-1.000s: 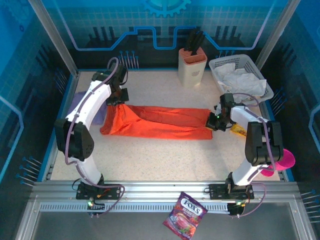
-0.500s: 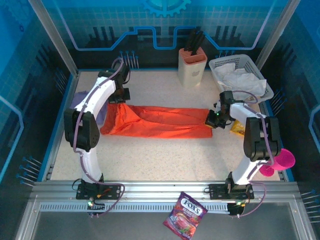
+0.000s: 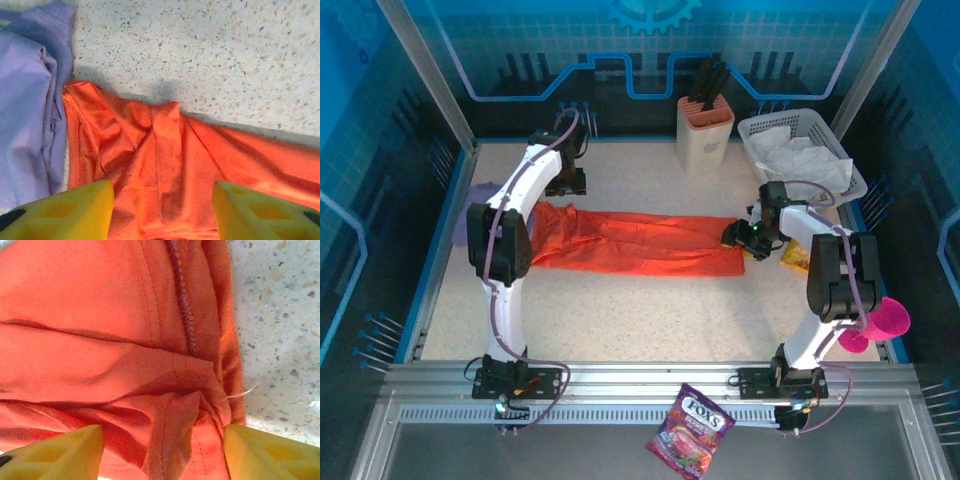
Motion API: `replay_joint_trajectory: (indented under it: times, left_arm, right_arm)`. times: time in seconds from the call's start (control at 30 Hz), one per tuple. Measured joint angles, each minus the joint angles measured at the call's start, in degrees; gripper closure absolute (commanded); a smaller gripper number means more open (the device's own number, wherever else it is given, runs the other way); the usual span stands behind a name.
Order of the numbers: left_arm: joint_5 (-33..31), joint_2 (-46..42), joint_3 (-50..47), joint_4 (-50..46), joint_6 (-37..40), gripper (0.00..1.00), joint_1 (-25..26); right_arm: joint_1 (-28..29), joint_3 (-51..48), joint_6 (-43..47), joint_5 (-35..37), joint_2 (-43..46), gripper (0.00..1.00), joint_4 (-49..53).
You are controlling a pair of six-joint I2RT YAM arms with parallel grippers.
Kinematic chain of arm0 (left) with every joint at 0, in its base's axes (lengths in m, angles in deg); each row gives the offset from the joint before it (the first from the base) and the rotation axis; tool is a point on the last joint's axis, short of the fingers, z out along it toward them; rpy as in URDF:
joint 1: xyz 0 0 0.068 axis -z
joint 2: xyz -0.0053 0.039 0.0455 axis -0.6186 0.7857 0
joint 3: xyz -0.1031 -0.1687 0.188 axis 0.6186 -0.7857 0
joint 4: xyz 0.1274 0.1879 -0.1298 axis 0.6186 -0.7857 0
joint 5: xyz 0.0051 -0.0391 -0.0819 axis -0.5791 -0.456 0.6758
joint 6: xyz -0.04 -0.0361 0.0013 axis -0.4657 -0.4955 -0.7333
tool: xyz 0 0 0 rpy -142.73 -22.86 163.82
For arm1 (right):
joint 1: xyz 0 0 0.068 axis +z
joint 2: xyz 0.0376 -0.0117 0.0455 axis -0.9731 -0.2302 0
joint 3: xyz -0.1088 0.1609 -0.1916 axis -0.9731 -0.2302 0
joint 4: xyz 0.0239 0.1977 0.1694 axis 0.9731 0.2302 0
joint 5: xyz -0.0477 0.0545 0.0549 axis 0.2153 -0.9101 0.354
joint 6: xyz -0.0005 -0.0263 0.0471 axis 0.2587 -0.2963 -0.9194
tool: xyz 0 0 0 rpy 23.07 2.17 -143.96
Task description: Fold and stack the t-shirts
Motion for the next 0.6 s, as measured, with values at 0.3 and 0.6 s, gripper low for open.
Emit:
replay_joint_trajectory:
  times: [0.3, 0.6]
  left_arm:
    - [4.4, -7.2, -9.5, 2.8, -1.3, 0.43, -0.1]
    - [17.4, -20.7, -37.8, 15.9, -12.5, 0.54, -0.1]
  right_arm:
    - [0.5, 0.1, 1.6, -0.5, 8.0, 0.09, 0.3]
    - [3.9, 0.4, 1.9, -0.1, 10.6, 0.08, 1.9]
